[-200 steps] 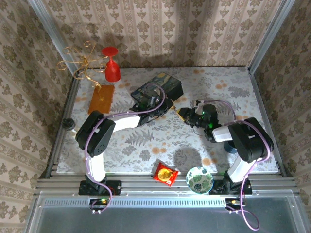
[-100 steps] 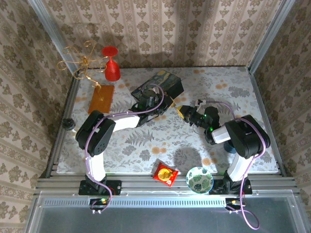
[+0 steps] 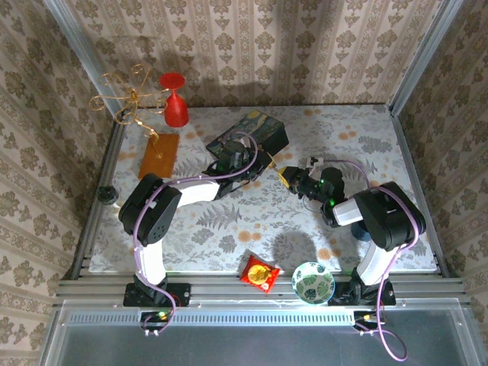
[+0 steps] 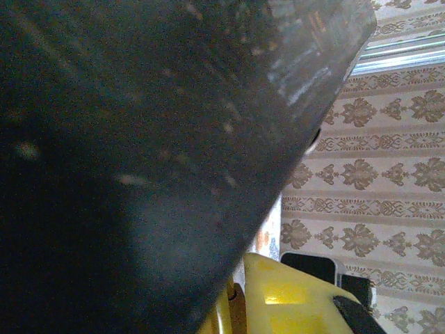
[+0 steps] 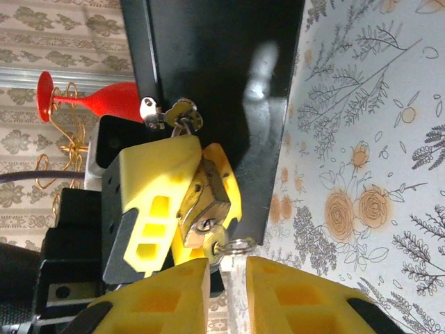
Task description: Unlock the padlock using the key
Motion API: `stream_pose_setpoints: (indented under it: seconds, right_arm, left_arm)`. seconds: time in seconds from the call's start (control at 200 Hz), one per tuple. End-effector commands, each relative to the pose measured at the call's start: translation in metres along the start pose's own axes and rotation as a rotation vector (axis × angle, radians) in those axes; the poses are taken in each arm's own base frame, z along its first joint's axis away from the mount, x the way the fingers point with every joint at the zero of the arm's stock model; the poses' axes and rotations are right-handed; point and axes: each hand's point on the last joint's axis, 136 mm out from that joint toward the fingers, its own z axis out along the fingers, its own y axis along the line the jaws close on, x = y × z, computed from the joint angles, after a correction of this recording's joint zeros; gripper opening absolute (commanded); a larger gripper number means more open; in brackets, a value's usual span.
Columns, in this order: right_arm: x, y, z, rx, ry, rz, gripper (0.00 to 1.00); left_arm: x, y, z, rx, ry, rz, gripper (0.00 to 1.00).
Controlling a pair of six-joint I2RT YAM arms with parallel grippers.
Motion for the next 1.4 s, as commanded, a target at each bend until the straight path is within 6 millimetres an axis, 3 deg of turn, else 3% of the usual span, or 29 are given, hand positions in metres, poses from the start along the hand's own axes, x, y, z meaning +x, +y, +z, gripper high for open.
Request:
stream_pose_setpoints:
  seconds: [0.0,0.35,0.655,0.785,0.92,1.196,1.396]
  right_arm:
    - [-0.007,0.015,0.008,-0.059,-0.016,-0.017,0.26]
    - [-0.008,0.019,0.018,-0.076,-0.019,-0.01,0.25]
    - [-0.009,0.01,0.02,-0.07,-0.034,0.081,0.06]
    - [-0.011,0.005,0.019,-0.059,-0.05,0.193,0.0]
    - [-0.012,-0.001,0.023,-0.055,-0.055,0.357,0.0]
    - [-0.014,0.027,0.04,-0.129,-0.036,0.518,0.0]
    - [-0.02,0.029,0.042,-0.15,-0.062,0.677,0.0]
  left_arm:
    - [0.0,-0.025,-0.002,0.095,-0.002,0.013,0.0]
    - [0.003,-0.023,0.0,0.098,0.008,0.0,0.0]
    - [0.002,-0.024,0.0,0.106,0.002,0.001,0.0]
    - [0.002,-0.025,0.001,0.119,-0.001,0.0,0.0]
    - [0.002,-0.028,0.002,0.152,-0.003,-0.007,0.0]
    - [0.002,-0.036,0.005,0.202,-0.003,-0.01,0.0]
    - [0.001,-0.044,0.005,0.236,-0.014,-0.001,0.0]
